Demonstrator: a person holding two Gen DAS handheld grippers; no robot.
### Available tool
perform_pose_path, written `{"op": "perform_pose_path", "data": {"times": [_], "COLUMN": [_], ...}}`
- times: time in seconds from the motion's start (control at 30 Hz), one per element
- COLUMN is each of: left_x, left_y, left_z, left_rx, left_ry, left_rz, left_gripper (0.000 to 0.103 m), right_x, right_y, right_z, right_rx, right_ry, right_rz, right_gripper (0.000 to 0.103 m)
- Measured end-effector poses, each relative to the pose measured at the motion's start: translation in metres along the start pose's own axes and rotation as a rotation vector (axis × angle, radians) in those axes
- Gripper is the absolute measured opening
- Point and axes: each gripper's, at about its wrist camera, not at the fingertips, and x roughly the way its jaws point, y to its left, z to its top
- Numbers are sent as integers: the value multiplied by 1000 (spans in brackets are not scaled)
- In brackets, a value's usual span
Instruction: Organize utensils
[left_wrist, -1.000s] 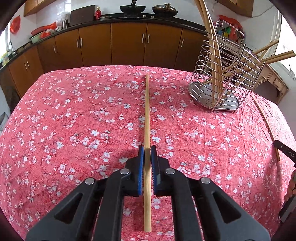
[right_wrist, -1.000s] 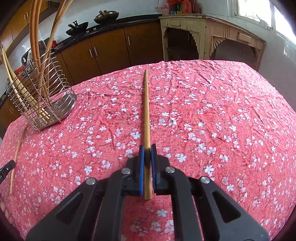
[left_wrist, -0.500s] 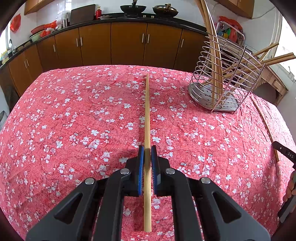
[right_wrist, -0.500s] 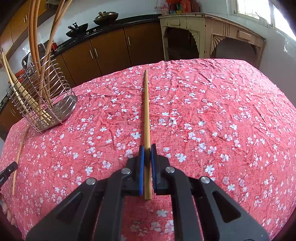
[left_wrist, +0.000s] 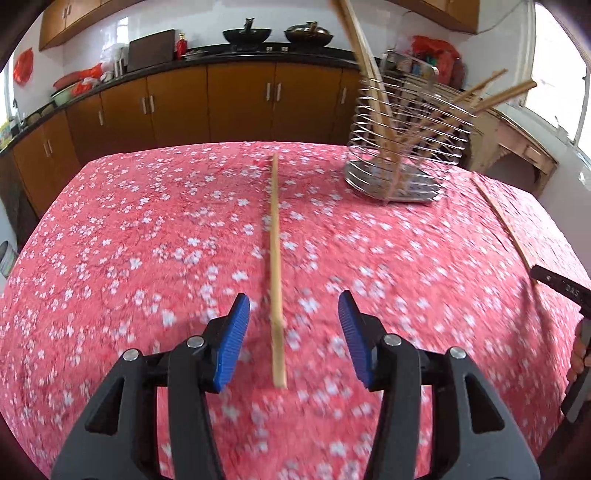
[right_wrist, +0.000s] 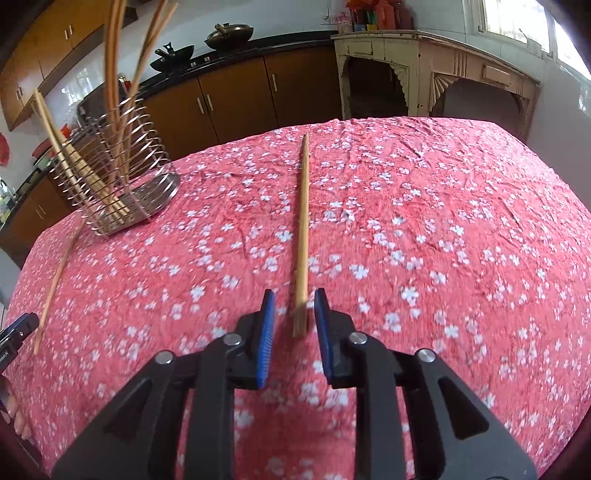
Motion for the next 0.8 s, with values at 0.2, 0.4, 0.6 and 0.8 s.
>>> {"op": "perform_pose_path", "data": {"times": [0.2, 0.4, 0.6, 0.8], "left_x": [3, 8, 7, 7], "left_y": [-3, 7, 11, -1], "left_z": [-8, -8, -8, -11], "left_rx": [6, -37, -29, 30], "left_ry": [42, 69, 71, 80], "left_rz": [22, 48, 65, 105], "left_gripper": [51, 38, 30, 22], "right_x": [3, 5, 7, 7], "right_y": [5, -3, -3, -3], "right_z": [-7, -7, -5, -5], "right_rx": [-24, -5, -8, -12], "right_ry": [18, 17, 19, 19], "right_rz": [-22, -24, -31, -43], "right_gripper": [21, 14, 13, 12]}}
